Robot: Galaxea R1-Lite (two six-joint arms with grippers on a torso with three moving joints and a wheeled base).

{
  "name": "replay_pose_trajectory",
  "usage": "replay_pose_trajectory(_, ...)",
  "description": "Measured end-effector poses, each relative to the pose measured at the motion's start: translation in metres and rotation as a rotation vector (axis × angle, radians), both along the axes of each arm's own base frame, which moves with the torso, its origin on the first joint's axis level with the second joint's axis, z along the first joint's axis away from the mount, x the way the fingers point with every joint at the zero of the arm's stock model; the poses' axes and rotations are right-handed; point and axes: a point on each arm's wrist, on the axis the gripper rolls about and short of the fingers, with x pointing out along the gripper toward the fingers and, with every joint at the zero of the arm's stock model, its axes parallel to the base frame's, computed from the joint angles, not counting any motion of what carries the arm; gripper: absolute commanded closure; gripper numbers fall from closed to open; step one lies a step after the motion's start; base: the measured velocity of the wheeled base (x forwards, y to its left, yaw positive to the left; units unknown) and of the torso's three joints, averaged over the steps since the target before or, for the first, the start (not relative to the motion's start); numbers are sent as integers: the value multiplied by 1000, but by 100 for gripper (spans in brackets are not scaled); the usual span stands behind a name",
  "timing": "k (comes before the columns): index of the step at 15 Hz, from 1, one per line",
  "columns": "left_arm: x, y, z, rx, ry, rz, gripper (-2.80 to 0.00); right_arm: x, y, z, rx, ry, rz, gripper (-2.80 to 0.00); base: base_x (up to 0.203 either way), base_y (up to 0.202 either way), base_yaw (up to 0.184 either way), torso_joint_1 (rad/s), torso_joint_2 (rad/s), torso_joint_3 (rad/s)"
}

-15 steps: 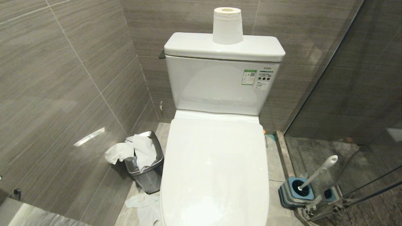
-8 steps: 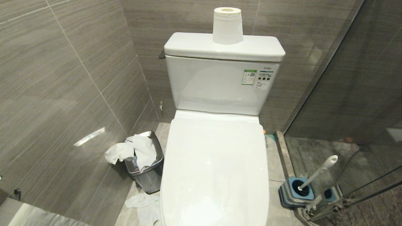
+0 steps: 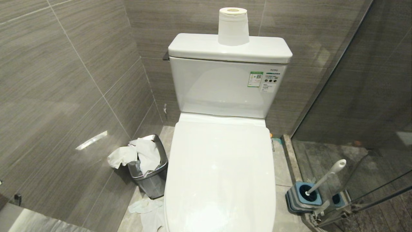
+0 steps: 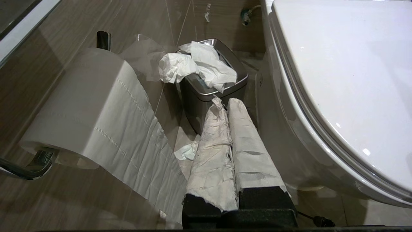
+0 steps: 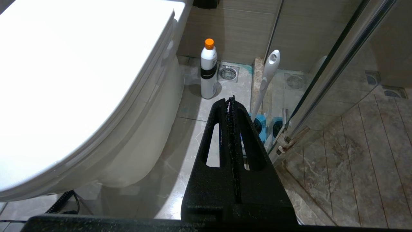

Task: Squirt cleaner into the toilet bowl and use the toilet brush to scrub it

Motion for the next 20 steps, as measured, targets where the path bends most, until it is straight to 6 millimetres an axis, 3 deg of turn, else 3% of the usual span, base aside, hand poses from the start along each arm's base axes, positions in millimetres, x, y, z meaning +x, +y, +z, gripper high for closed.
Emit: replay_pose_trajectory(20,0,0,0,0,0,0,0,0,0,0,4,0,-3,0,0,0,0,0,0,0)
